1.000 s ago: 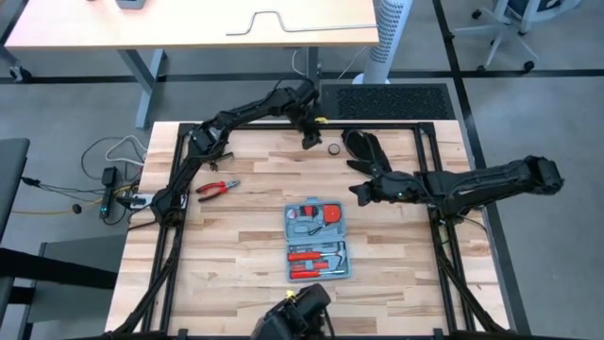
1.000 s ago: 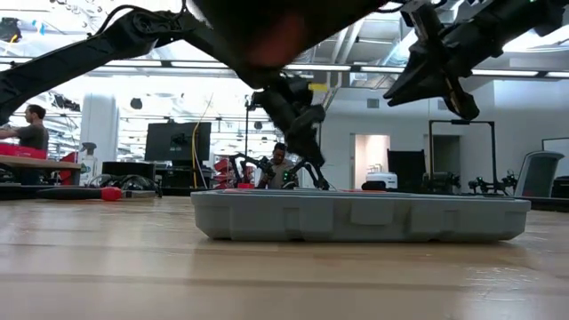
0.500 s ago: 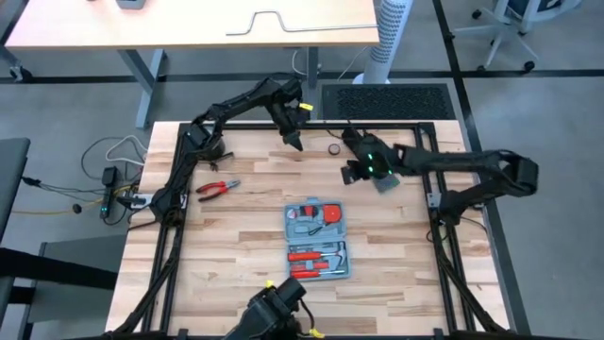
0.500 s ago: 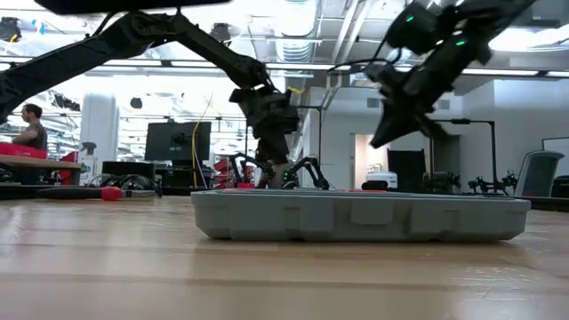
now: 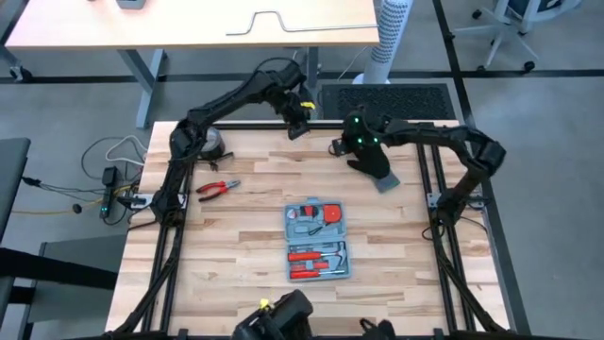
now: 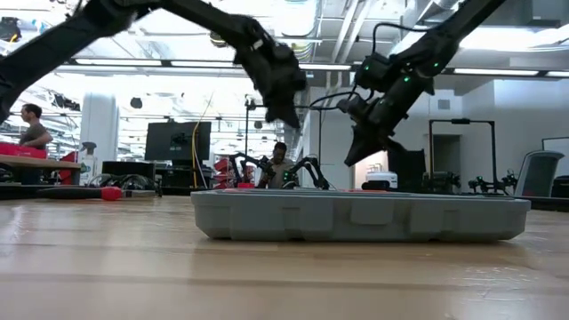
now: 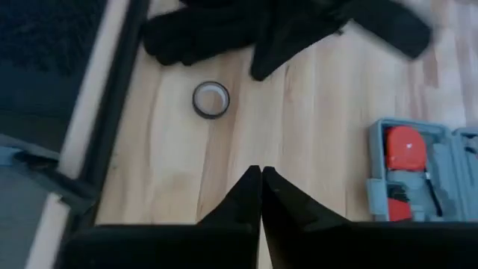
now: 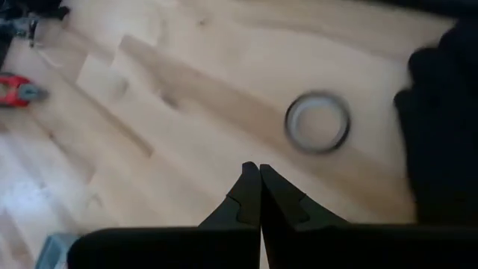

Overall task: Prefit tool cases
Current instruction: Put the black electrical tape into the gray prefit tool case

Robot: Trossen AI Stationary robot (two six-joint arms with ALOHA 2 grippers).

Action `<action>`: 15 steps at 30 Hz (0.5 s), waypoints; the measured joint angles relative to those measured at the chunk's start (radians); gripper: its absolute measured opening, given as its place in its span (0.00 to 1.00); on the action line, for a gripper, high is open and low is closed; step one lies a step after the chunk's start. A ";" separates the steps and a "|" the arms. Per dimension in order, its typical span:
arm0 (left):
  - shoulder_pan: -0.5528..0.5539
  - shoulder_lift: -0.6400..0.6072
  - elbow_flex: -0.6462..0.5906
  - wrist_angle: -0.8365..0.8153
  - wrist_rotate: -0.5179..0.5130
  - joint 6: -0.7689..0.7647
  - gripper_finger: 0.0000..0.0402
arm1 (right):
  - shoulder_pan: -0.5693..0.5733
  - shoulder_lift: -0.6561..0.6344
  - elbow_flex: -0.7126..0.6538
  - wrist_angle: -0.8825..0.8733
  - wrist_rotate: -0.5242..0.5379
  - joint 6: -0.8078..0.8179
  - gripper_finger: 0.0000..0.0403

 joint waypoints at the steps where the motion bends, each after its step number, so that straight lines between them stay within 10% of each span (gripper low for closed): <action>1: 0.001 -0.018 0.000 -0.002 -0.001 -0.005 0.01 | -0.011 0.014 0.012 -0.001 0.000 -0.016 0.00; 8: -0.008 -0.135 -0.049 -0.017 -0.012 -0.036 0.00 | -0.070 0.162 0.080 -0.045 -0.008 -0.086 0.00; 15: -0.100 -0.395 -0.489 0.329 -0.141 -0.119 0.00 | -0.105 0.206 0.095 -0.045 -0.009 -0.117 0.00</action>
